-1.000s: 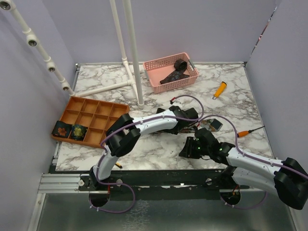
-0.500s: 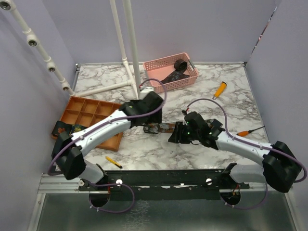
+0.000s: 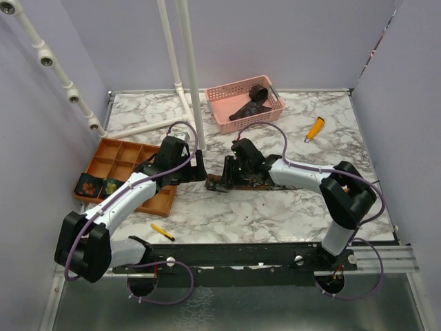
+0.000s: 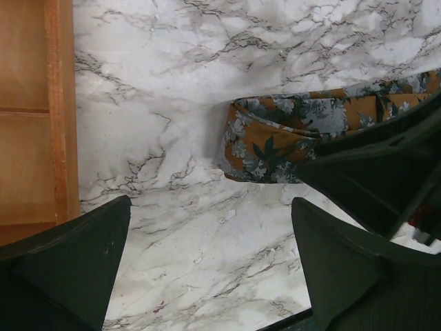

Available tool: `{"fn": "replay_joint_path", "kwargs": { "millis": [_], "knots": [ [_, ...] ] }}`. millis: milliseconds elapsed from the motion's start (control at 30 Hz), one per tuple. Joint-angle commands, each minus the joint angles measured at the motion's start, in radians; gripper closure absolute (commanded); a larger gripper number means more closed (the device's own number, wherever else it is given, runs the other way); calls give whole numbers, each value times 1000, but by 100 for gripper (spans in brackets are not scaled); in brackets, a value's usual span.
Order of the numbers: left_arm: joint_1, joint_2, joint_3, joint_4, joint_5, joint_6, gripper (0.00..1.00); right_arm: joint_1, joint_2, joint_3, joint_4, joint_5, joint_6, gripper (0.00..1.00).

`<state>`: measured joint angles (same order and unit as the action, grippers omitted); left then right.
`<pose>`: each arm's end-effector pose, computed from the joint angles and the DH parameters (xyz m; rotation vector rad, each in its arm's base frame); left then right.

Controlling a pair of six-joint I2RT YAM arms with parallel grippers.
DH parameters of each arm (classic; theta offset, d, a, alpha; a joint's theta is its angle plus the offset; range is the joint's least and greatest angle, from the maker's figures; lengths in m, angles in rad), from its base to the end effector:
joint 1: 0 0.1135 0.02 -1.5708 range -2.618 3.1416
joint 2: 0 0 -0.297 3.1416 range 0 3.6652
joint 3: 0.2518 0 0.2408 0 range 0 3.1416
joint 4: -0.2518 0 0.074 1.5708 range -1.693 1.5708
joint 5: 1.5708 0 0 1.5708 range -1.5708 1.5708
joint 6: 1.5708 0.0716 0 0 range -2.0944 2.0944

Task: Roll the ties
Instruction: Roll the tie at the center of the board.

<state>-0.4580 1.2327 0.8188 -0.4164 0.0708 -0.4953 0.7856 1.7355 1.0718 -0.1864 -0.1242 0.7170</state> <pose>0.2285 -0.1183 0.2475 -0.0121 2.4657 -0.5167 0.2660 0.2786 0.2011 -0.1492 2.5829 0.7828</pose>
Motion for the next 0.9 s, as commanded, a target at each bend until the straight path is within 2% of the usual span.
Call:
{"fn": "replay_joint_path", "kwargs": {
  "millis": [0,367,867],
  "knots": [
    [10,12,-11,49,81,44,1,3,53,22,-84,74,-12,56],
    [16,106,-8,101,141,47,1,-34,55,-45,-68,112,-14,59],
    [16,203,-30,215,285,32,1,-121,-16,-174,44,6,-100,60]
  ]
}}
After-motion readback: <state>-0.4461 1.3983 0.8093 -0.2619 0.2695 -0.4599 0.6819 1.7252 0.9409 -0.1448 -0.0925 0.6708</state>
